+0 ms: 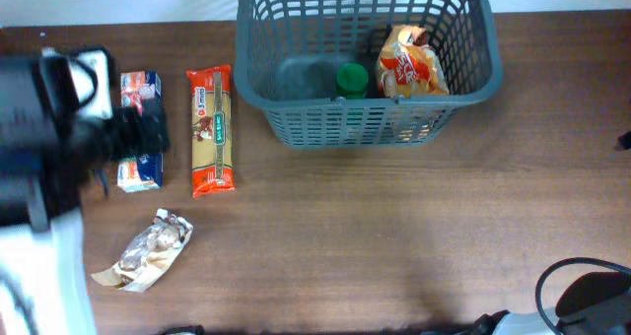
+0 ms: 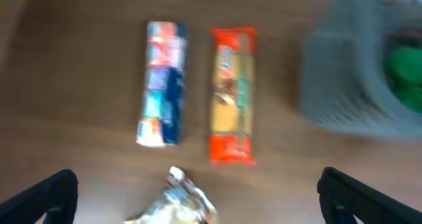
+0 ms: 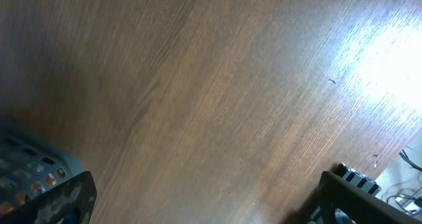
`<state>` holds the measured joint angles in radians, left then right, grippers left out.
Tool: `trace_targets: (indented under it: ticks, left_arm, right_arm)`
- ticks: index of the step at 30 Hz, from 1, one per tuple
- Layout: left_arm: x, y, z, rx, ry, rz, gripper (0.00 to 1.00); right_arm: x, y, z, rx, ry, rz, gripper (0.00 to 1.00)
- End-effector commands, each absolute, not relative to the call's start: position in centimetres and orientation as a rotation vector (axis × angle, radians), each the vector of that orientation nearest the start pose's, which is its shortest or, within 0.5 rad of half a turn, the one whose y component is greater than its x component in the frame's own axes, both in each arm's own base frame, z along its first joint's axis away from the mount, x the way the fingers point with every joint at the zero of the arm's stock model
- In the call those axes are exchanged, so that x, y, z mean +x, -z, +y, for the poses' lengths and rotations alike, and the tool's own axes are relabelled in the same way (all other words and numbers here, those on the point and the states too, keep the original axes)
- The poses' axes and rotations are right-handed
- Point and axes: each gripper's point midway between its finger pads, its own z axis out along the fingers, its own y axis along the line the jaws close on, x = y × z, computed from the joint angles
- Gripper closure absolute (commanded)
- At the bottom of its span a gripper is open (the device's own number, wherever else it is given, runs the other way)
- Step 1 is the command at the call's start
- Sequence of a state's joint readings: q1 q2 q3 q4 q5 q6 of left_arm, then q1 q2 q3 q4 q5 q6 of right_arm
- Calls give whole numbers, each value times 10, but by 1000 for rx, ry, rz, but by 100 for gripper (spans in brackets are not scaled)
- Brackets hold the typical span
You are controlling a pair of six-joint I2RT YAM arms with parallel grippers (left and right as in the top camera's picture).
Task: Pack container
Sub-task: 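Lower the left gripper onto the blue-and-white tissue box and grasp it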
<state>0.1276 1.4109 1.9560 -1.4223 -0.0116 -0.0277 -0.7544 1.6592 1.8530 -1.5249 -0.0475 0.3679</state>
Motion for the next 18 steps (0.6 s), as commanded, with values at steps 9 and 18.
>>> trace_targets:
  ticks: [9,18]
  left_arm:
    - [427,-233,144,-405,-210,2764,1]
    - [466,-117,127,-214,42,2966,1]
  right_arm:
    - [244,-247,-220,1548,0,2436,1]
    - [244,-247,-220,1548,0,2436,1]
